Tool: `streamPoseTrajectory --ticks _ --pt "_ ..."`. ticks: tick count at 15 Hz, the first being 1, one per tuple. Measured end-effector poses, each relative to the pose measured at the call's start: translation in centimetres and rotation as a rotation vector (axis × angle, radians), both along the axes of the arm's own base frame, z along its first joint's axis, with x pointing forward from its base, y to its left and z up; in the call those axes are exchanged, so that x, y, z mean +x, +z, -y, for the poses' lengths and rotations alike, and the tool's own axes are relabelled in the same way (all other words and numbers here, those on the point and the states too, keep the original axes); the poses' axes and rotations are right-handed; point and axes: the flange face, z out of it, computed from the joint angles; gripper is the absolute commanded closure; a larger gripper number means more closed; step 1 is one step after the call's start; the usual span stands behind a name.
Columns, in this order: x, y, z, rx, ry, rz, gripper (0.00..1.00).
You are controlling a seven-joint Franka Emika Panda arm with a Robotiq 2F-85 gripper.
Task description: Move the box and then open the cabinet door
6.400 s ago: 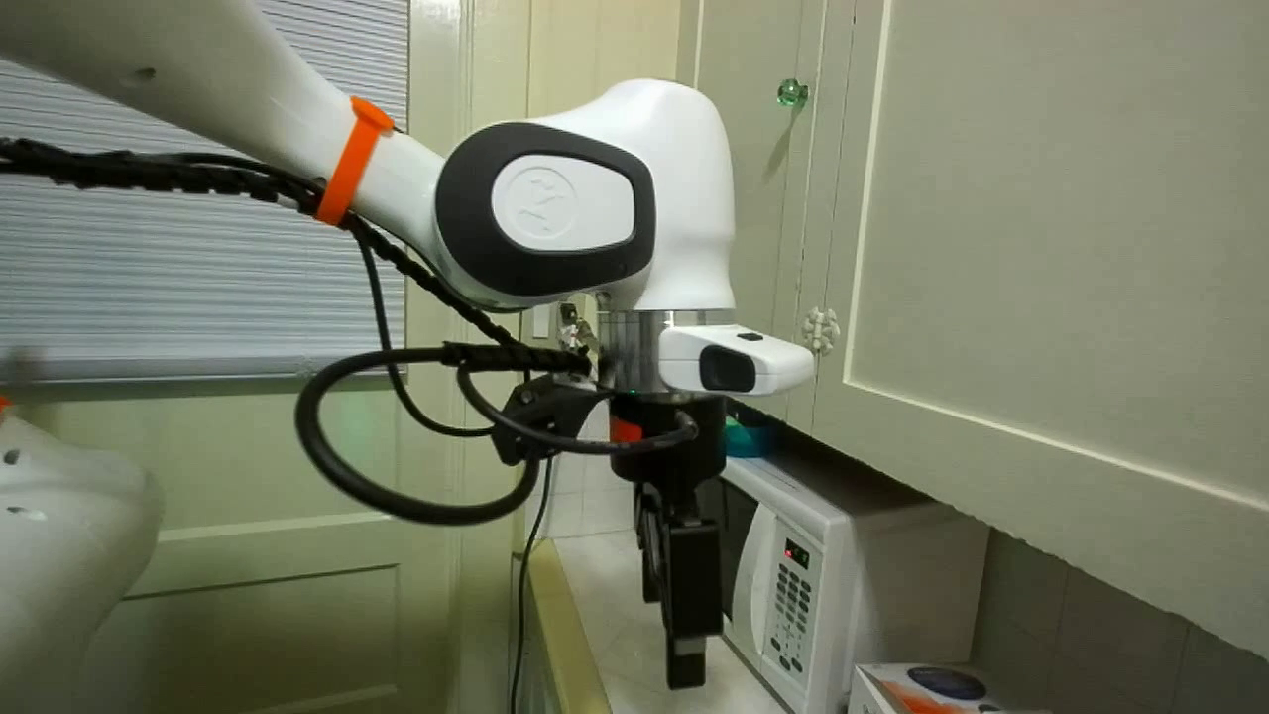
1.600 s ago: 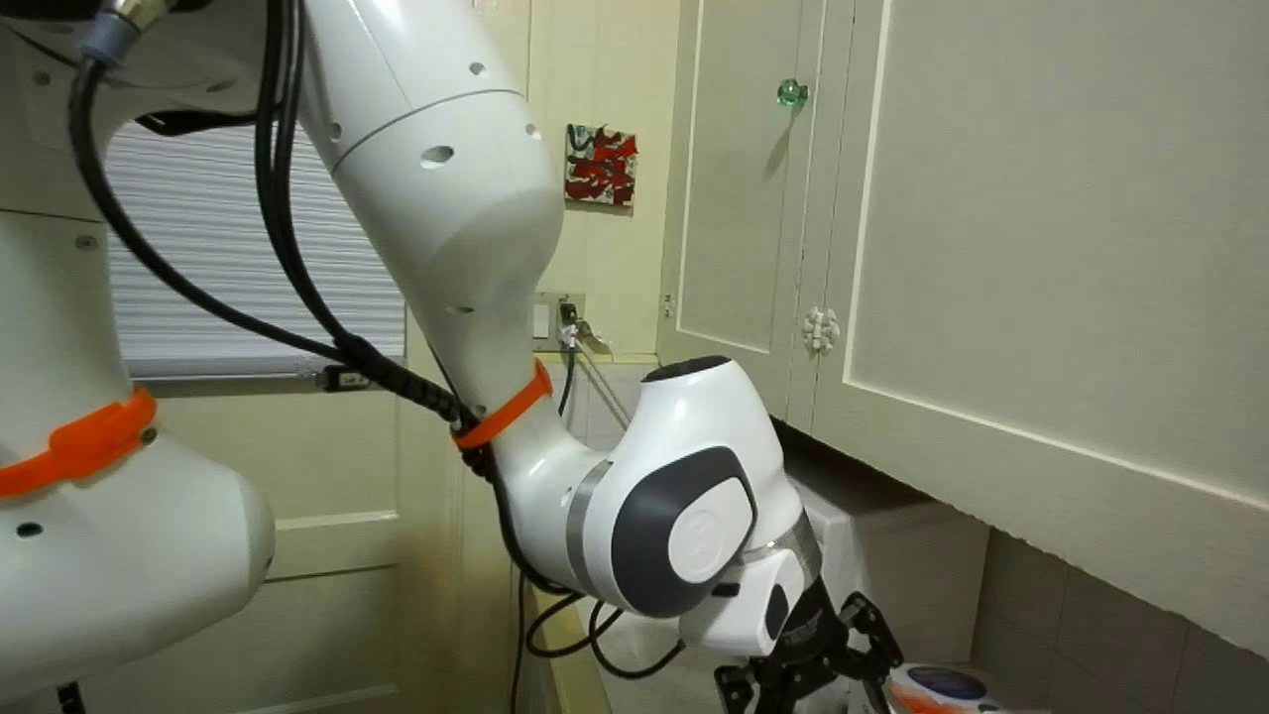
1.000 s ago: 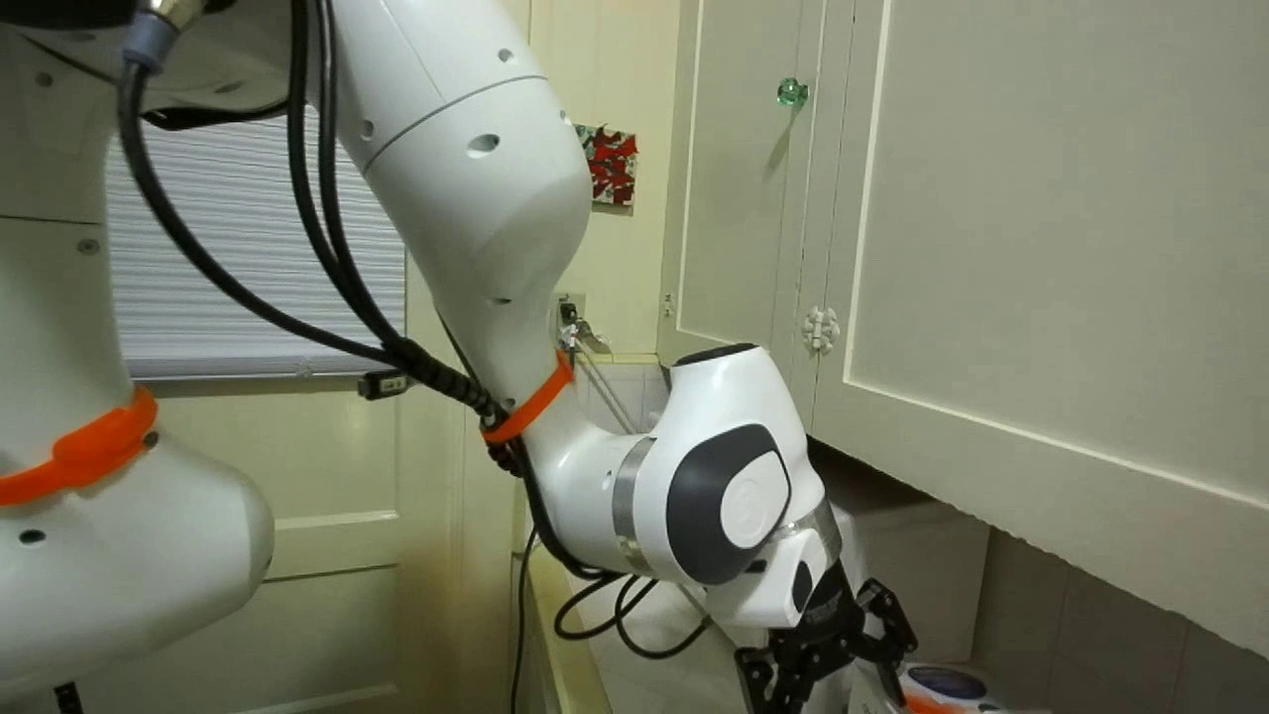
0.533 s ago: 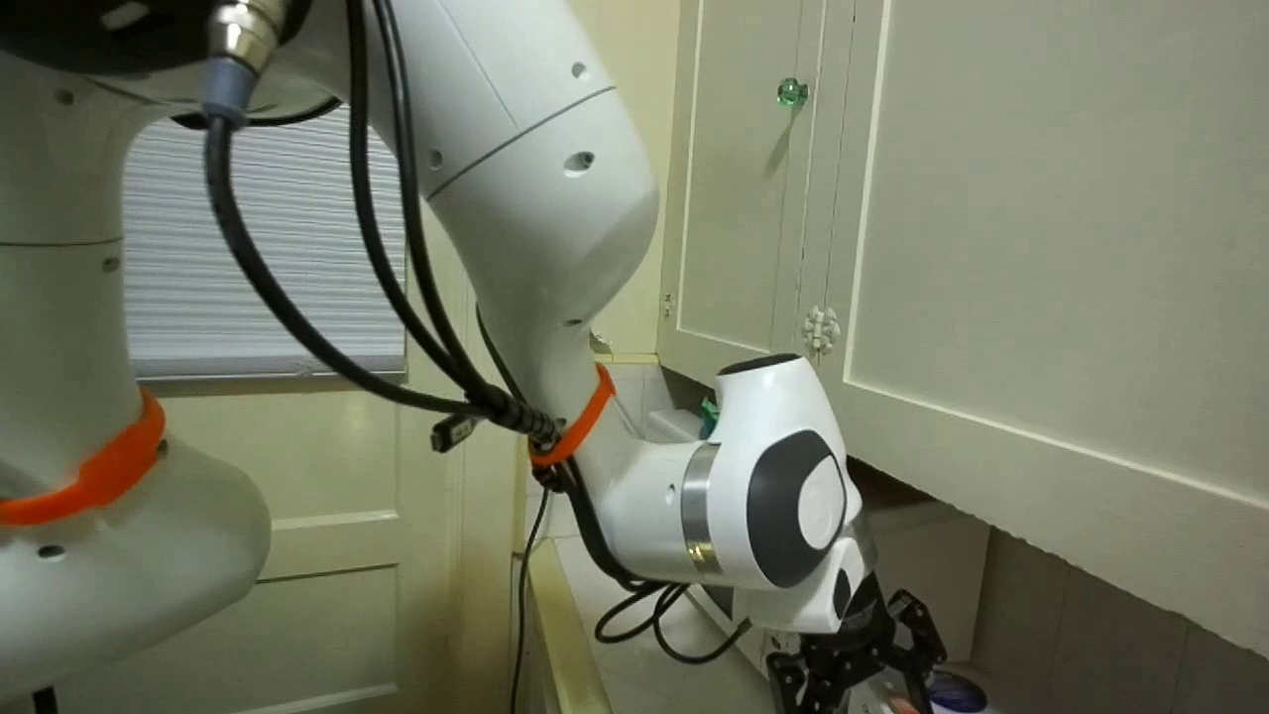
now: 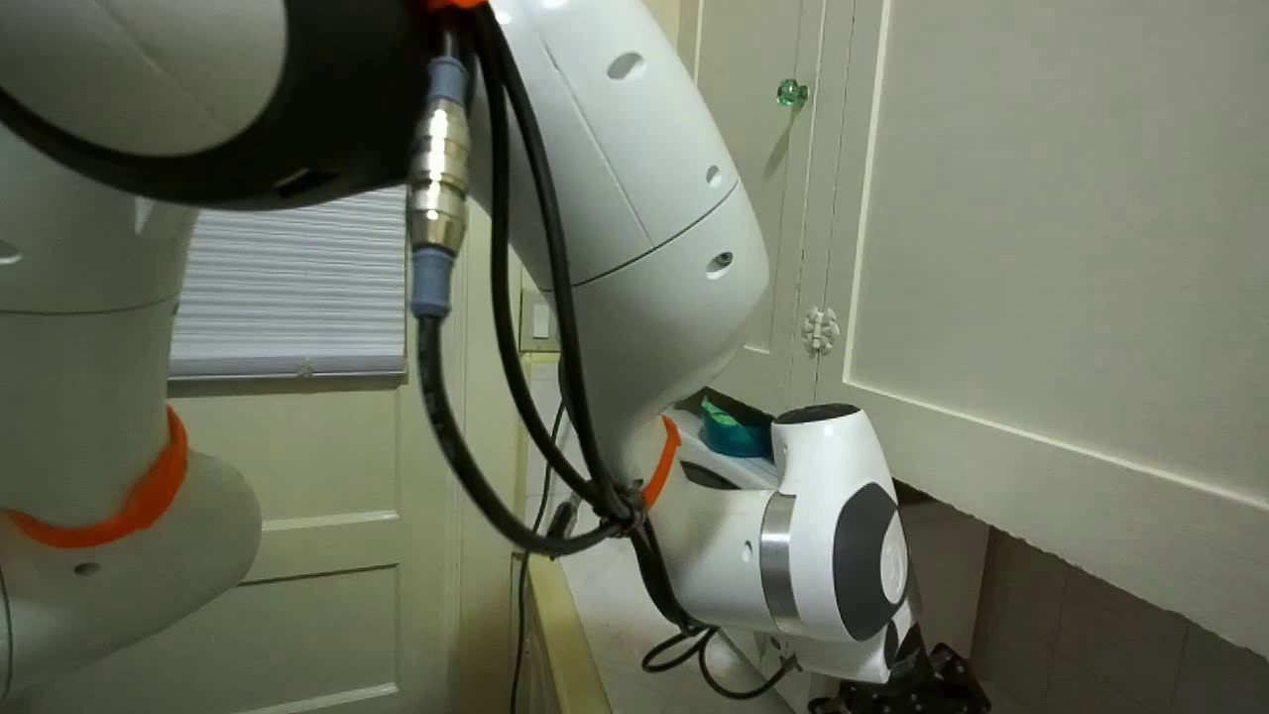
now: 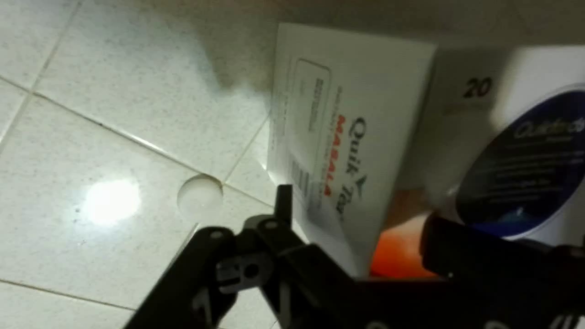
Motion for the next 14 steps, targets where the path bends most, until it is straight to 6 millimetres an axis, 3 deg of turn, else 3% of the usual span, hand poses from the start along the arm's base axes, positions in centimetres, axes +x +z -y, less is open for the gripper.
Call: streamPoseTrajectory --ticks 6,11,14 --pt "0.6 -0.6 -0.8 -0.007 0.007 -0.011 1.00" --pt "-1.8 -0.2 -1.9 -0.013 -0.002 -0.048 1.00" --pt "-5.8 0.0 -3.2 -0.019 -0.001 -0.103 1.00"
